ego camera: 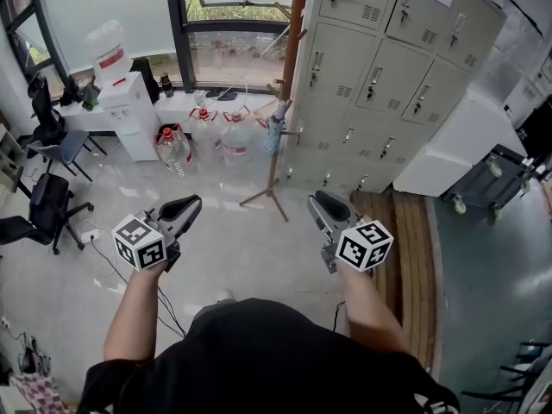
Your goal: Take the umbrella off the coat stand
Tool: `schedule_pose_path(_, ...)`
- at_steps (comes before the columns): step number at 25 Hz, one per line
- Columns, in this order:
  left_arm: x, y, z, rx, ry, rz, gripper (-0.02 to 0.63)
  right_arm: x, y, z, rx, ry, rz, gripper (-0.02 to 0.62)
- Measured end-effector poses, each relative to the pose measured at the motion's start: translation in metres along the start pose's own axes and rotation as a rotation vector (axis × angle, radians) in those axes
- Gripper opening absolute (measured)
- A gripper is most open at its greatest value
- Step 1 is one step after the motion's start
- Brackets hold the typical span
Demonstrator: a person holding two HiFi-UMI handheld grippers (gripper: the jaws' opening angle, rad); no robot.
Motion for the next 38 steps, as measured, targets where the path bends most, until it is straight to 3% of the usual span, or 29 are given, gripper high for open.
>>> schedule_pose_path(11,0.006,-0.025,0.011,-0.022,-0.002,0.035,0.031,0.034,0.001,0.008,0.011,-0.036,0.001,0.112)
schedule_pose_path(38,0.069,-0.166,-0.023,-0.015,0.01,0.118,0.031,0.15,0.052,-0.023,0.031,-0.04,0.095,0.112)
Point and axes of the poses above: the fingertips, and each gripper's own axes: x forward along the fingers, y to its right, z out of its underside, the point moved 4 cm from there along -x, backward along the fingers, and after that the axes turned 6 degrees about -y, right-handed, at the moved point
